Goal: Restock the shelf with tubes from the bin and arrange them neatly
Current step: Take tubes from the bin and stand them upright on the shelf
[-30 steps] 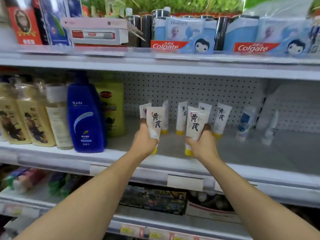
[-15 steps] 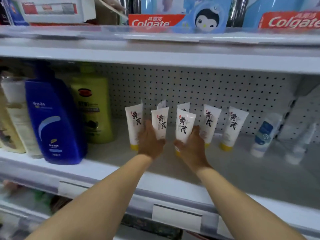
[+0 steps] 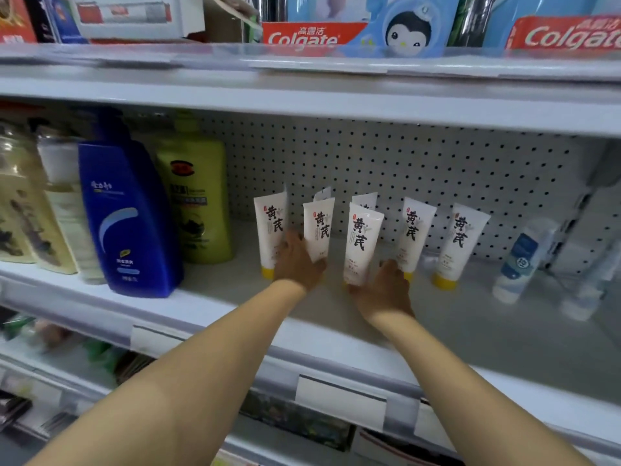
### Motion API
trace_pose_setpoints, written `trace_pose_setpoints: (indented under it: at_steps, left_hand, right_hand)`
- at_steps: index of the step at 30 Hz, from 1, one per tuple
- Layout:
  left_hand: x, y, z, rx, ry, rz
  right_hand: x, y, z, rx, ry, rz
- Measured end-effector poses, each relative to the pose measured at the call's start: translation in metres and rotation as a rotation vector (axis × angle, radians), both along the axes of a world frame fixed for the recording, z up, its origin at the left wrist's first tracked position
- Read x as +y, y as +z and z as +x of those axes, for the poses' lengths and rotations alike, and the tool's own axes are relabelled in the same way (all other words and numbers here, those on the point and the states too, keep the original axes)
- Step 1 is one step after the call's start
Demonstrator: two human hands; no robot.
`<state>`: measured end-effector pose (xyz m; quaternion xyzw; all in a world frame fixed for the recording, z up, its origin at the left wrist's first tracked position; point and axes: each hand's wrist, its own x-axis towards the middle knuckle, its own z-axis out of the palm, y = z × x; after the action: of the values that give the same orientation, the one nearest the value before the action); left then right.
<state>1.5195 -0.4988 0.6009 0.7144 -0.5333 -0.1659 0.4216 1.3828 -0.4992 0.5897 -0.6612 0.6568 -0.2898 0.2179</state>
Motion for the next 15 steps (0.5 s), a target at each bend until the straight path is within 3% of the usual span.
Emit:
trace_pose_setpoints:
  at_steps: [5,15]
  left_hand:
    - [0.03,0.012,0.009,-0.057,0.01,0.139]
    - [0.148,0.037,0.094,-0.185,0.045,0.128]
  right_hand:
    - [0.042,0.013,-0.003,0.254,0.108,0.088]
    - [0.146,0.029,0.065,0.251,0.405,0.07]
